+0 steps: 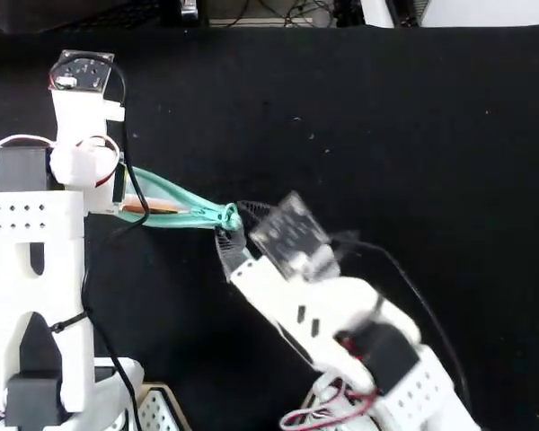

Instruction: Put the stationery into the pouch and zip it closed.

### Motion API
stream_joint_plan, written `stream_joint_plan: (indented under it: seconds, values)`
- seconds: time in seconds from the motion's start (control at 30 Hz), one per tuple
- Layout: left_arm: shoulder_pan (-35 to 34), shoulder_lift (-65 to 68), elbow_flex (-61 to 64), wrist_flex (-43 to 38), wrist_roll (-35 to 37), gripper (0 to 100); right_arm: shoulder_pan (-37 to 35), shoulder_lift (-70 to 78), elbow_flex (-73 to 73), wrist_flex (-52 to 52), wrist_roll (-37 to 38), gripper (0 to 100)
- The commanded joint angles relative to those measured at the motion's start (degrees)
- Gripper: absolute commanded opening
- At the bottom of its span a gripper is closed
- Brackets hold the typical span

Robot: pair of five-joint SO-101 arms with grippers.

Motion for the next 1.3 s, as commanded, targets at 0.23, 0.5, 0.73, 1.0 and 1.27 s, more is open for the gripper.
stream_joint_plan:
  seconds: [0.23,0.5,0.73,1.0,1.27]
  values:
    - [0.7,2.2,4.2,-1.2,0.3,3,1.1,-12.8,2.5,-1.9,8.5,1.2]
    - [0.8,2.1,4.1,-1.1,0.3,3,0.9,-12.9,3.6,1.5,8.4,8.7]
    - [0.7,2.3,4.3,-1.1,0.2,3,0.9,-12.8,8.1,-1.2,-1.8,19.1]
    - [0.7,2.5,4.2,-1.2,0.1,3,-3.0,-12.8,11.7,-5.4,-2.1,17.4]
    - [0.7,2.5,4.4,-1.2,0.2,3,-3.2,-12.8,15.1,-9.4,-2.1,17.2]
